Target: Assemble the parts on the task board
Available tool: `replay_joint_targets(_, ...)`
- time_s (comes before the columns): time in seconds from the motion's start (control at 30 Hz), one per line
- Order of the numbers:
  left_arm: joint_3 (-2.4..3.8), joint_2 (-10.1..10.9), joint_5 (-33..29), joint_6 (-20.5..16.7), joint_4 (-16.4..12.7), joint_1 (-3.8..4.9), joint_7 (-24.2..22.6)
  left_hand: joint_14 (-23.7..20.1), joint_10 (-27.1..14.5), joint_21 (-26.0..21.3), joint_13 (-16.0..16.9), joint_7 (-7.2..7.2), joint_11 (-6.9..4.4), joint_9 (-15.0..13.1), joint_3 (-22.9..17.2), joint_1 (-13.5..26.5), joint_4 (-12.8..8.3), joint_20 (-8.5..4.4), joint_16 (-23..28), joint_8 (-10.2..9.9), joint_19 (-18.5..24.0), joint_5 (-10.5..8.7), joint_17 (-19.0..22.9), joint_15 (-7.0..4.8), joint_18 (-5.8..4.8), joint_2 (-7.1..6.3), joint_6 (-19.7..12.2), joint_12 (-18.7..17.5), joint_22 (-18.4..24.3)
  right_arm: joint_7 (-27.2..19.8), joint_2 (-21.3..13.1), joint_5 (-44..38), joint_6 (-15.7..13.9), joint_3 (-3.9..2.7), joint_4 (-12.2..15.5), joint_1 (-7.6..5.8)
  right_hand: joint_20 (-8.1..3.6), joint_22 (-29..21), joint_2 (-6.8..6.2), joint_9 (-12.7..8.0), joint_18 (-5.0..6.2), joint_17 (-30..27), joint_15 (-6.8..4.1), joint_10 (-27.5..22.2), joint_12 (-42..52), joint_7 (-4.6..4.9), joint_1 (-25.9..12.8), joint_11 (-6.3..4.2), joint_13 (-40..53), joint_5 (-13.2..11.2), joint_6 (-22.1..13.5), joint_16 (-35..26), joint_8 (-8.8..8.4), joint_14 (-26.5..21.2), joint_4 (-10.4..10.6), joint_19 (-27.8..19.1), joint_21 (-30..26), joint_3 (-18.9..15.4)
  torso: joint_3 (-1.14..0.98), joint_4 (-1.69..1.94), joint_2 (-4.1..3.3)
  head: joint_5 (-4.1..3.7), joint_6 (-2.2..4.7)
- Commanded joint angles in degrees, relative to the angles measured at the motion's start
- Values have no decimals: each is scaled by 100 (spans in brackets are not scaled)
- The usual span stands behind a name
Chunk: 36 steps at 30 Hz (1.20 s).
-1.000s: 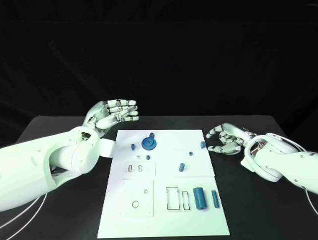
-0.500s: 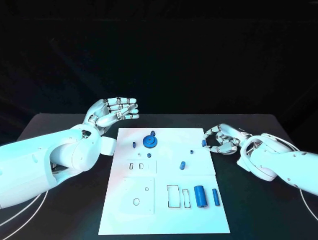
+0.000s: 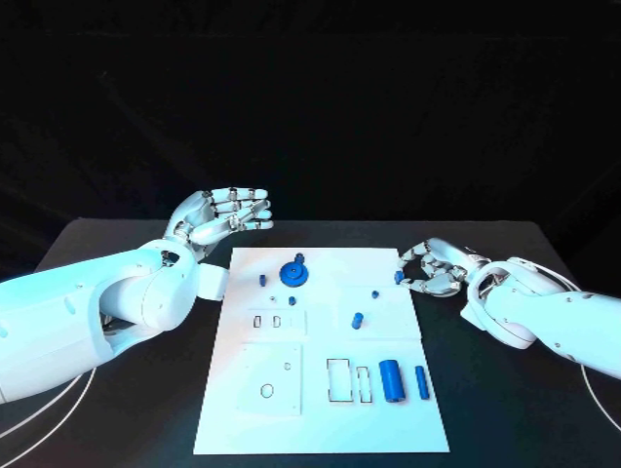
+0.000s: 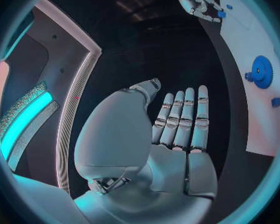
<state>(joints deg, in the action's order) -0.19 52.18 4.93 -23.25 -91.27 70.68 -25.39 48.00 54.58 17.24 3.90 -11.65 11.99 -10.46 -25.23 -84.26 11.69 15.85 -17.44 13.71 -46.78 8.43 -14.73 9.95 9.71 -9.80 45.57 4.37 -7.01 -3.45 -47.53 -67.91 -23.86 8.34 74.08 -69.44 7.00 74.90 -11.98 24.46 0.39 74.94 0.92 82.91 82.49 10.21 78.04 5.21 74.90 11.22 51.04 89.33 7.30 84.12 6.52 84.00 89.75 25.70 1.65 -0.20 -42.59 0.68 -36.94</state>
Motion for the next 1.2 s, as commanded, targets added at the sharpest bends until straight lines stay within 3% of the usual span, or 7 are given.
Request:
replay_joint_targets(0.03,4,-6,15,101,-8,3,-38,-32,-30,11,-3,-342,13,5,-43,52,-3,-5,26,-27,50,-39,-17,-8,65,-15,-54,-21,9,-62,22,-8,43,2,-20,8,10,1510,80,9,-39,1404,11,59,52,-13,28,-4,820,-97,82,38,23,564,-34,600,25,93,-4,-3,0,4,-8)
replay_joint_targets(0.1,4,-6,15,102,-6,3,-36,-32,-30,11,-3,-342,13,5,-43,52,-3,-5,26,-27,50,-39,-17,-8,65,-15,-54,-21,9,-66,39,-8,52,2,-31,8,3,1510,102,2,-39,1406,3,68,61,-21,30,-12,828,-283,129,38,20,564,-68,600,25,196,-5,-3,0,4,-8)
replay_joint_targets(0.17,4,-6,15,103,-5,3,-35,-32,-30,11,-3,-342,13,5,-43,52,-3,-5,26,-27,50,-39,-17,-8,65,-15,-54,-21,9,-64,54,-8,55,1,-38,8,1,1510,105,2,-39,1411,1,80,74,-25,23,-14,840,-308,149,40,24,565,-73,600,25,220,-5,-3,2,4,-9)
replay_joint_targets(0.87,4,-8,15,100,1,3,-27,-32,-30,11,-3,-342,13,5,-43,52,-3,-5,26,-27,50,-39,-17,-8,65,-15,-54,-21,9,-19,133,-15,74,1,-100,9,-4,1510,57,-7,-39,1415,-2,97,91,-27,-39,-17,855,-358,165,41,13,566,-76,600,25,241,-3,2,1,1,-8)
replay_joint_targets(1.2,4,-8,15,98,1,3,-23,-32,-30,11,-3,-342,13,5,-43,52,-3,-5,26,-27,50,-39,-17,-8,65,-15,-54,-21,9,-8,177,-16,129,1,-123,9,-24,1510,159,11,-39,1422,-31,139,130,-73,-48,-54,892,-343,325,43,70,568,-112,600,25,397,-8,1,1,9,-16)
